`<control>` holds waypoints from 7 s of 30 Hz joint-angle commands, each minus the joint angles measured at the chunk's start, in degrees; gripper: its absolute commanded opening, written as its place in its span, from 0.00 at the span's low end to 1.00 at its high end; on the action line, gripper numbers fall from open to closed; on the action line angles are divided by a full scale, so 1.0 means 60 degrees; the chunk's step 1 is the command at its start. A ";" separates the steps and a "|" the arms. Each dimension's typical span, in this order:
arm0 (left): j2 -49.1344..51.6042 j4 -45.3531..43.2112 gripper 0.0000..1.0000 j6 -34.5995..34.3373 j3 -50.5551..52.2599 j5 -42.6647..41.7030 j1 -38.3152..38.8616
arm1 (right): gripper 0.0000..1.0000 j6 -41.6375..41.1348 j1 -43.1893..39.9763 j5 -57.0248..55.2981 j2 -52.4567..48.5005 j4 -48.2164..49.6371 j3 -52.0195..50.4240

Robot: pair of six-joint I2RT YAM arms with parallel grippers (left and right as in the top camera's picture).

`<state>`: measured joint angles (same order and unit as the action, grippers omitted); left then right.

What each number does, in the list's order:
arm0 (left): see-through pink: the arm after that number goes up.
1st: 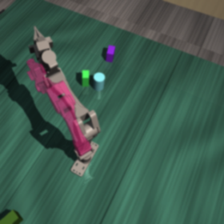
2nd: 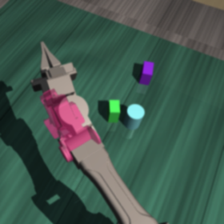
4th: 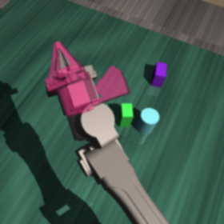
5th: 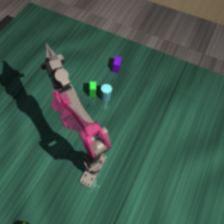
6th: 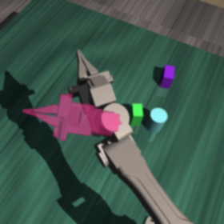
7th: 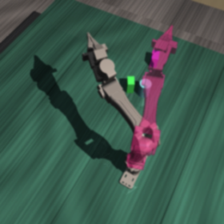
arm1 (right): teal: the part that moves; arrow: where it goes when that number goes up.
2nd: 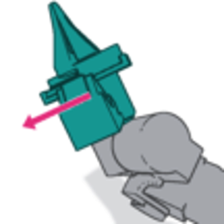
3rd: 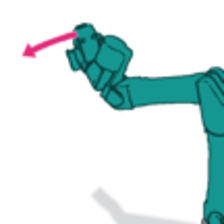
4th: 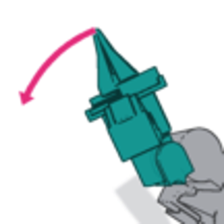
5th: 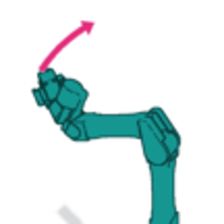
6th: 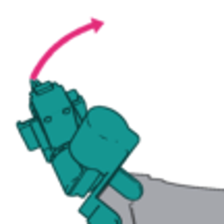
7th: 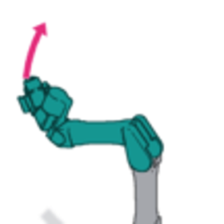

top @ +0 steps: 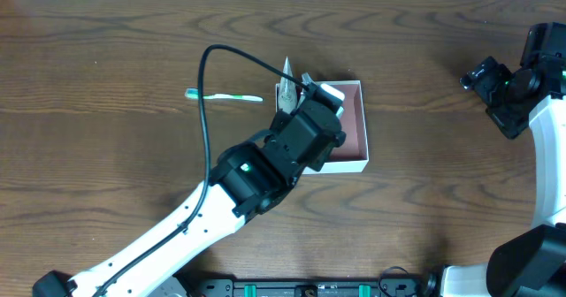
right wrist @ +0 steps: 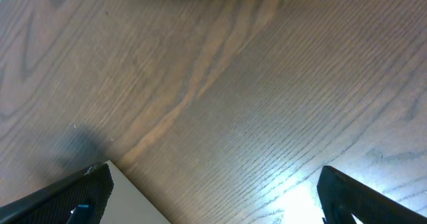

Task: Pack container
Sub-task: 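Carry the toothpaste tube right and lower it into the box, then release the tube and move the left gripper toward the toothbrush, then position the left gripper over the green toothbrush handle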

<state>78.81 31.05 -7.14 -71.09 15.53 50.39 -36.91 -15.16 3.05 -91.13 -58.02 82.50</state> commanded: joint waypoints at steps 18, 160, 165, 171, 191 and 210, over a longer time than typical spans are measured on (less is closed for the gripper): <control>0.2521 -0.1045 0.56 0.4521 -0.0211 0.0929 0.0036 | 0.99 -0.0127 -0.0036 0.0033 -0.0055 -0.0007 0.0098; 0.6564 0.4331 0.81 -0.9617 -0.4623 -0.2670 -0.6870 | 0.99 -0.0127 -0.0036 0.0033 -0.0055 -0.0007 0.0098; 0.6608 0.4386 0.79 -1.0076 -0.4823 -0.2240 -0.6859 | 0.99 -0.0127 -0.0036 0.0029 -0.0055 -0.0007 0.0098; 0.6881 0.4350 0.78 -1.0480 -0.4823 -0.1636 -0.6852 | 0.99 -0.0127 -0.0036 0.0033 -0.0055 -0.0004 0.0098; 0.7781 0.3931 0.77 -1.0542 -0.4823 -0.1734 -0.6852 | 0.99 -0.0127 -0.0036 0.0029 -0.0055 -0.0007 0.0098; 0.8663 0.3850 0.73 -1.0499 -0.4816 -0.2554 -0.6841 | 0.99 -0.0127 -0.0036 0.0033 -0.0055 -0.0007 0.0098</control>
<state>129.60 53.71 -69.71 -99.37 1.61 9.21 -36.91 -15.16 3.05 -91.13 -58.04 82.50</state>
